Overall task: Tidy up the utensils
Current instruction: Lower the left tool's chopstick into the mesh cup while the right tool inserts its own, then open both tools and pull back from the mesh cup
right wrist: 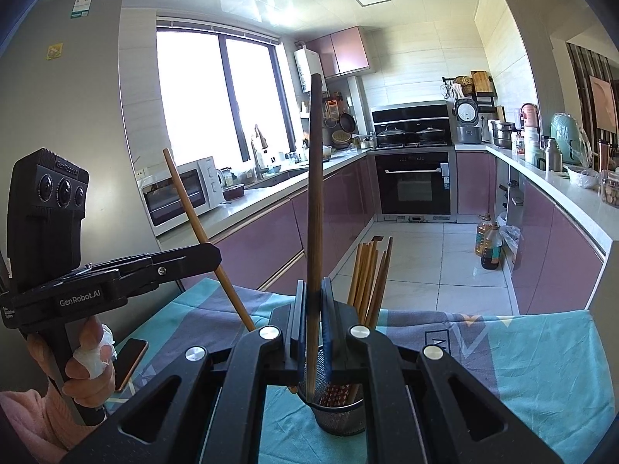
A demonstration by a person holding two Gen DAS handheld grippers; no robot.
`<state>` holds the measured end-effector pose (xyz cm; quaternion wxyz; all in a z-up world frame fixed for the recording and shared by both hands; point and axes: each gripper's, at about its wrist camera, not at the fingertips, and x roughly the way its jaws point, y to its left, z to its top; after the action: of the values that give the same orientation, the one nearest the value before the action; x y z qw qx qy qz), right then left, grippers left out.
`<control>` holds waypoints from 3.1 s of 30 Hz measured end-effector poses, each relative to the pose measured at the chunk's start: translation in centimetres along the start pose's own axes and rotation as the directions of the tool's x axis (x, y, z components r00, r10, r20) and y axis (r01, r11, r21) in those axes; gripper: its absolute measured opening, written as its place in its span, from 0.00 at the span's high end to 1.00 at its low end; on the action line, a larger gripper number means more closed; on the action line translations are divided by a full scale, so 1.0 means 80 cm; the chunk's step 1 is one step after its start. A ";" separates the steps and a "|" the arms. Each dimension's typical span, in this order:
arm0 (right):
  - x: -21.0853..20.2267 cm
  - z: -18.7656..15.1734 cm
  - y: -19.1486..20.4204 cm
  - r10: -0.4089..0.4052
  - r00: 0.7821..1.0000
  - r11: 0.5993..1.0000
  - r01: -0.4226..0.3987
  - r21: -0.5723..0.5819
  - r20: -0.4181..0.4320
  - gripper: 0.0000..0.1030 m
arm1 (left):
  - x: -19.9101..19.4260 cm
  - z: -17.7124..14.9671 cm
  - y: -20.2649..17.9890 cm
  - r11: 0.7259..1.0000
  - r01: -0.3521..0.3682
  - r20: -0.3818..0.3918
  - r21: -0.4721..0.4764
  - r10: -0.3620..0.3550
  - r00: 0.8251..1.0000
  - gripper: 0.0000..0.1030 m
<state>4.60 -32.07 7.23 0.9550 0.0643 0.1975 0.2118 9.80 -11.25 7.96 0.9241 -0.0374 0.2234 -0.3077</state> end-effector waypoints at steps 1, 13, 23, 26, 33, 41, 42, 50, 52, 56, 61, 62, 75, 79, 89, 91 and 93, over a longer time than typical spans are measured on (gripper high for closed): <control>0.001 0.000 0.000 -0.001 1.000 1.000 0.001 0.001 0.001 0.94 | 0.000 -0.001 0.001 1.000 0.000 0.000 -0.002 0.000 1.000 0.93; 0.015 -0.001 -0.007 -0.023 1.000 1.000 0.024 0.016 -0.015 0.94 | 0.007 0.000 0.002 1.000 -0.001 -0.015 -0.013 0.000 1.000 0.93; 0.025 -0.002 -0.011 -0.032 0.999 0.999 0.033 0.028 -0.035 0.94 | 0.008 -0.001 0.003 1.000 0.005 -0.048 -0.023 -0.006 0.999 0.93; 0.027 -0.002 -0.013 -0.032 0.999 0.999 0.033 0.029 -0.041 0.94 | 0.009 0.001 0.006 1.000 0.003 -0.054 -0.020 -0.004 0.999 0.93; 0.032 -0.005 -0.013 -0.036 0.998 0.999 0.038 0.028 -0.053 0.94 | 0.012 0.007 0.005 1.000 0.001 -0.066 -0.012 -0.002 0.998 0.93; 0.037 -0.006 -0.013 -0.040 0.997 0.999 0.042 0.029 -0.067 0.94 | 0.019 0.011 0.000 1.000 -0.009 -0.076 -0.005 0.008 0.997 0.93; 0.037 -0.006 -0.013 -0.040 0.997 0.999 0.043 0.030 -0.068 0.94 | 0.019 0.011 0.000 1.000 -0.010 -0.076 -0.005 0.010 0.997 0.93; 0.043 -0.009 -0.016 -0.041 0.996 0.998 0.045 0.038 -0.081 0.94 | 0.024 0.009 0.001 1.000 -0.022 -0.090 0.000 0.022 0.996 0.93; 0.045 -0.011 -0.016 -0.041 0.995 0.998 0.045 0.039 -0.086 0.94 | 0.027 0.007 0.001 1.000 -0.024 -0.097 0.004 0.025 0.995 0.93; 0.053 -0.017 -0.014 -0.040 0.993 0.998 0.044 0.039 -0.108 0.94 | 0.035 0.004 0.000 1.000 -0.023 -0.124 0.021 0.026 0.992 0.93; 0.067 -0.027 -0.011 -0.034 0.989 0.999 0.039 0.036 -0.147 0.94 | 0.047 -0.003 -0.005 0.999 -0.028 -0.165 0.042 0.034 0.986 0.93; 0.070 -0.029 -0.011 -0.032 0.987 0.999 0.038 0.037 -0.155 0.94 | 0.050 -0.005 -0.004 0.999 -0.025 -0.174 0.043 0.032 0.984 0.93; 0.103 -0.042 -0.028 -0.038 0.975 0.995 0.057 0.084 -0.217 0.94 | 0.091 -0.011 0.016 0.998 -0.042 -0.238 0.036 0.049 0.970 0.92; 0.106 -0.043 -0.031 -0.038 0.975 0.993 0.061 0.097 -0.218 0.94 | 0.106 -0.011 0.020 0.999 -0.043 -0.255 0.028 0.049 0.966 0.92; 0.105 -0.052 -0.036 -0.040 0.974 0.991 0.067 0.115 -0.221 0.92 | 0.131 -0.033 0.032 1.000 -0.022 -0.299 0.009 0.024 0.954 0.92; 0.102 -0.056 -0.036 -0.038 0.973 0.991 0.066 0.119 -0.227 0.92 | 0.127 -0.037 0.034 0.999 -0.027 -0.284 0.017 0.031 0.958 0.86; 0.098 -0.061 -0.035 -0.039 0.974 0.991 0.066 0.114 -0.224 0.87 | 0.119 -0.040 0.036 0.999 -0.034 -0.264 0.019 0.038 0.964 0.76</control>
<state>10.21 -31.06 -0.51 0.9266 0.0929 0.3169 0.1798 16.79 -14.31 0.80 0.8917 0.0147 0.3432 -0.2946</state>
